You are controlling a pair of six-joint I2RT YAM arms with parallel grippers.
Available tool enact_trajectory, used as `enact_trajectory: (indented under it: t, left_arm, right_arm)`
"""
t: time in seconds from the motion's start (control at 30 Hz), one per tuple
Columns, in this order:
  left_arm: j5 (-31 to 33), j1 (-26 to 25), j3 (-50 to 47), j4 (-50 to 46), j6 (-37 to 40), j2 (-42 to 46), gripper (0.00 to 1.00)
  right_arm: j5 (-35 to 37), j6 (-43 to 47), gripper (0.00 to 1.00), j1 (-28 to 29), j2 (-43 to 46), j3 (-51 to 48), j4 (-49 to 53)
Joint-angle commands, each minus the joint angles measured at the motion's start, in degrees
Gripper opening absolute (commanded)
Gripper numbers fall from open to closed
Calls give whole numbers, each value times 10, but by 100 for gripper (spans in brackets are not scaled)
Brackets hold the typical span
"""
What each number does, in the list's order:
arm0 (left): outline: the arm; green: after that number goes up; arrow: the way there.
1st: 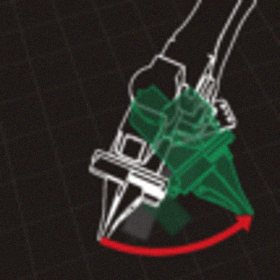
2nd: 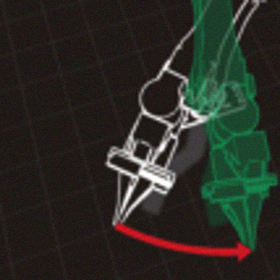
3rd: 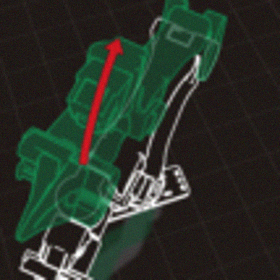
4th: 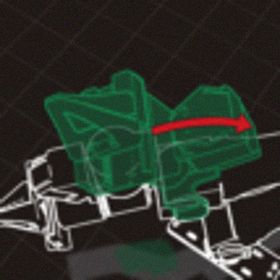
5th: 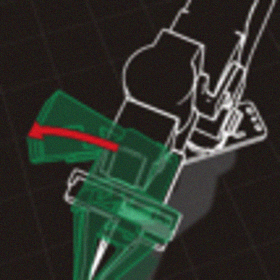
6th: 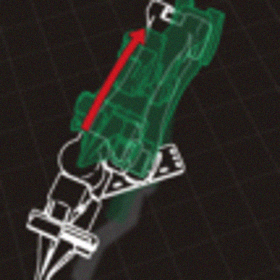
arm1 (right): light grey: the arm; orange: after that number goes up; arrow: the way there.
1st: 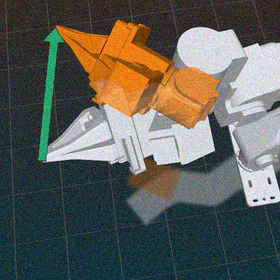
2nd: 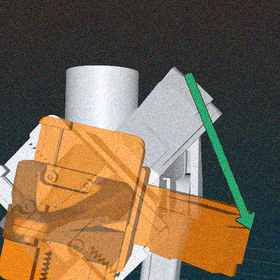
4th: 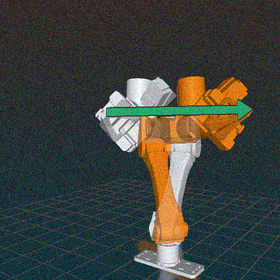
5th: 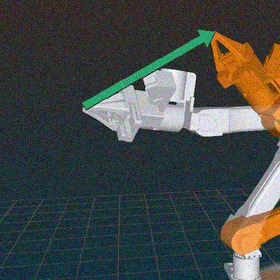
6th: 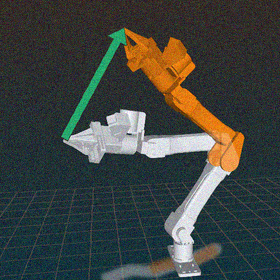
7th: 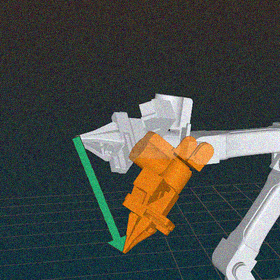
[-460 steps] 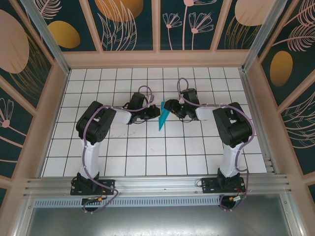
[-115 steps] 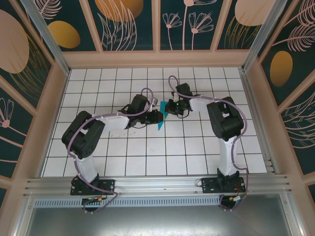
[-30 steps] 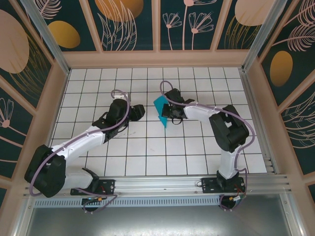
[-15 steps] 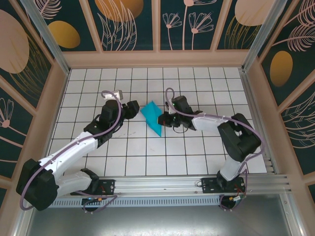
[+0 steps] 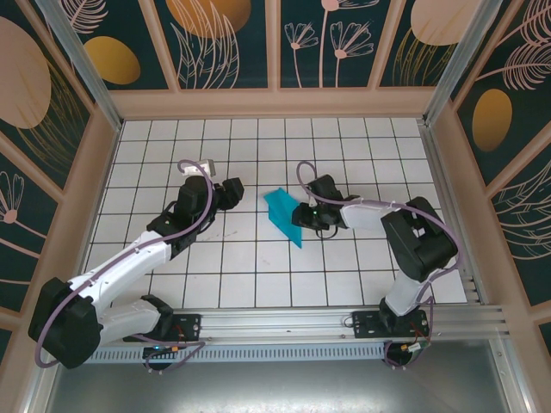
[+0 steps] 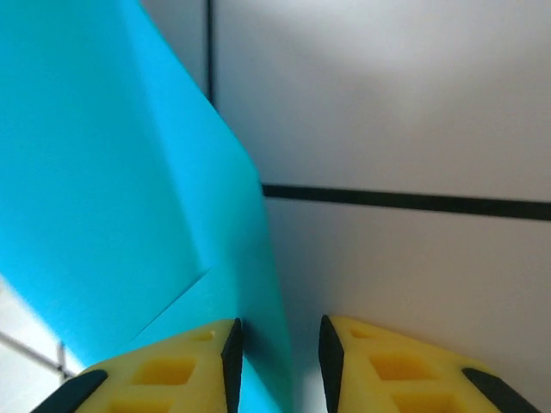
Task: Fold a paper plane with a square sheet of paper (fold left side to right side)
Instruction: Place the paper plane at the center of the table, then move the paper plane to the top-center of the table.
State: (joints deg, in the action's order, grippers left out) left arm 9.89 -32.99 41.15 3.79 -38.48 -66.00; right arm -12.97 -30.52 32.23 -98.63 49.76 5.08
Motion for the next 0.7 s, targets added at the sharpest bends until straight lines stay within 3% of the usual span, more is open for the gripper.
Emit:
enact_trajectory:
  t: [0.0,0.2,0.3,0.5,0.67]
  left_arm:
    - [-1,2,-4,-1,15,-3,67]
    - [6,3,-2,-3,17,-2,69]
    - [9,2,-3,-3,17,0,71]
    - [12,3,-9,-3,15,5,72]
    - [8,2,-13,-4,12,5,73]
  right_arm:
    - [122,33,38,-6,31,25,111]
    - [194,54,52,43,100,59,162]
    - [185,72,57,83,106,71,166]
    - [194,96,70,142,42,109,184]
    - [216,97,70,144,-8,137,200]
